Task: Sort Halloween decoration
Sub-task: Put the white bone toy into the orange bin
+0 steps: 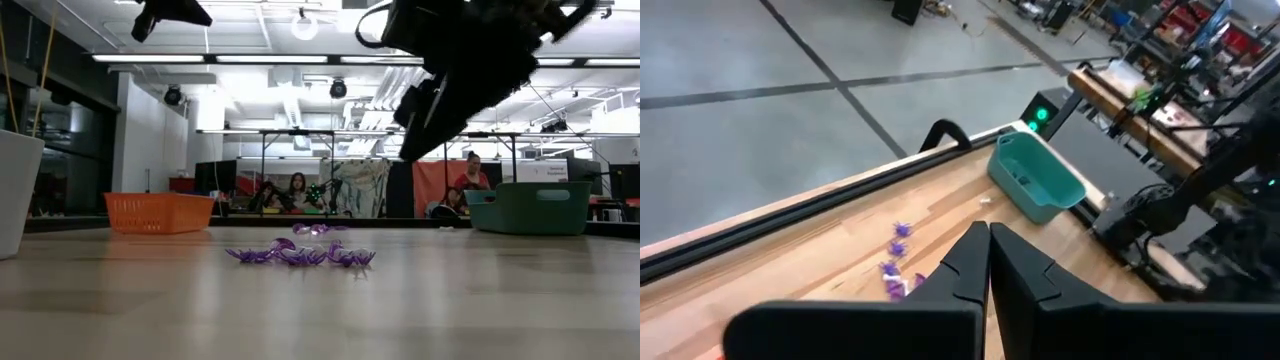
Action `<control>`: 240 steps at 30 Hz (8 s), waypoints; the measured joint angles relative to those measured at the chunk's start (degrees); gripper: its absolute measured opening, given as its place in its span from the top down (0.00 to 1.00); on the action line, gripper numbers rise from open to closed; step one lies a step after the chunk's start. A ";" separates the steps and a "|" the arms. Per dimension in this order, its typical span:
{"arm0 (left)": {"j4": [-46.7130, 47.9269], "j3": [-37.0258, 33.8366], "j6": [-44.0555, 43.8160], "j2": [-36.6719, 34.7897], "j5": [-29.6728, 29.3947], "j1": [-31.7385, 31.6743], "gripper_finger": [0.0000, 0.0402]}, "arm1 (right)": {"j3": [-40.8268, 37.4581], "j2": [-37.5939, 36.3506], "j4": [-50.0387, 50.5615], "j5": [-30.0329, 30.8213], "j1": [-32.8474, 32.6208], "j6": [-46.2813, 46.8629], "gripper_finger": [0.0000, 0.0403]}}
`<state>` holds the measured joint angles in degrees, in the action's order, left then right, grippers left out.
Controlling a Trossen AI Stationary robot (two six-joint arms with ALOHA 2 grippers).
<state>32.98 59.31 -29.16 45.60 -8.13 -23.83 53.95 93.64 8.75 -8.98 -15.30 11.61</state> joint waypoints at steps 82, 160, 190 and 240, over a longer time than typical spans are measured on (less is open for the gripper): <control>-58.63 -29.49 -1.20 2.73 -3.18 27.23 1.00 | 9.95 16.74 3.41 11.34 -2.65 -2.65 0.55; -58.21 -29.46 -2.22 2.74 -1.85 27.27 1.00 | 6.74 2.77 16.05 24.07 -0.86 8.12 1.00; -64.27 -29.40 -1.71 2.74 -2.54 27.19 1.00 | -1.69 -6.88 -40.21 18.38 8.83 6.06 1.00; -67.59 -29.49 5.32 -8.17 -4.07 27.19 1.00 | 61.84 51.76 -29.64 4.98 26.84 9.13 1.00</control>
<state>-34.61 29.82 -23.83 37.43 -12.21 3.36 115.79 145.40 -20.90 -3.99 11.54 20.74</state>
